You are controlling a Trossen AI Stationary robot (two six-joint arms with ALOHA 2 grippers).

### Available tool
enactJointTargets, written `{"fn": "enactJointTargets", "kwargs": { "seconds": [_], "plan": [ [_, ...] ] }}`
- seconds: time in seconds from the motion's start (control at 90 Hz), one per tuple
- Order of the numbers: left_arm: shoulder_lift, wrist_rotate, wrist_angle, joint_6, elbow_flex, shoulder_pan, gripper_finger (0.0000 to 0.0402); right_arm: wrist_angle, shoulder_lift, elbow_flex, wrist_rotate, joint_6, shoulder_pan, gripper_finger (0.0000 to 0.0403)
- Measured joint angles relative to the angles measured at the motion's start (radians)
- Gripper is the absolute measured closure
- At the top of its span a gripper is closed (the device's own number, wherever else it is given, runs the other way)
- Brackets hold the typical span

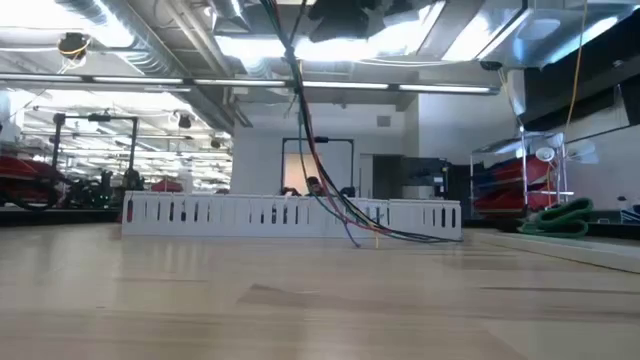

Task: Ziptie cables
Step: Put the set of zip-tied cables in the cable duct

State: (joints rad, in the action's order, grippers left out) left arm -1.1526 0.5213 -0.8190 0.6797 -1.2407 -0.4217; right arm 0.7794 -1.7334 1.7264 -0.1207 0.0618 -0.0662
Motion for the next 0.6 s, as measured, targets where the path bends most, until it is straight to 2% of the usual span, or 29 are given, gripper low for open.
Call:
{"fn": "enactJointTargets", "kwargs": {
  "seconds": [0.111, 0.2, 0.322, 0.6],
  "plan": [
    [0.0, 0.0, 0.0, 0.0, 0.0, 0.0, 0.0401, 0.088, 0.016, 0.0, -0.102, 0.016, 0.0, 0.0159],
    [0.0, 0.0, 0.003, -0.001, 0.0, 0.0, 0.0401, 0.092, 0.008, -0.021, -0.071, 0.023, 0.002, 0.0159],
    [0.0, 0.0, 0.025, -0.012, 0.0, 0.0, 0.0401, -0.04, -0.025, -0.118, -0.063, -0.035, 0.013, 0.0159],
    [0.0, 0.0, 0.044, -0.014, 0.0, 0.0, 0.0401, -0.362, -0.026, -0.342, 0.033, -0.099, 0.042, 0.0159]
  ]
}}
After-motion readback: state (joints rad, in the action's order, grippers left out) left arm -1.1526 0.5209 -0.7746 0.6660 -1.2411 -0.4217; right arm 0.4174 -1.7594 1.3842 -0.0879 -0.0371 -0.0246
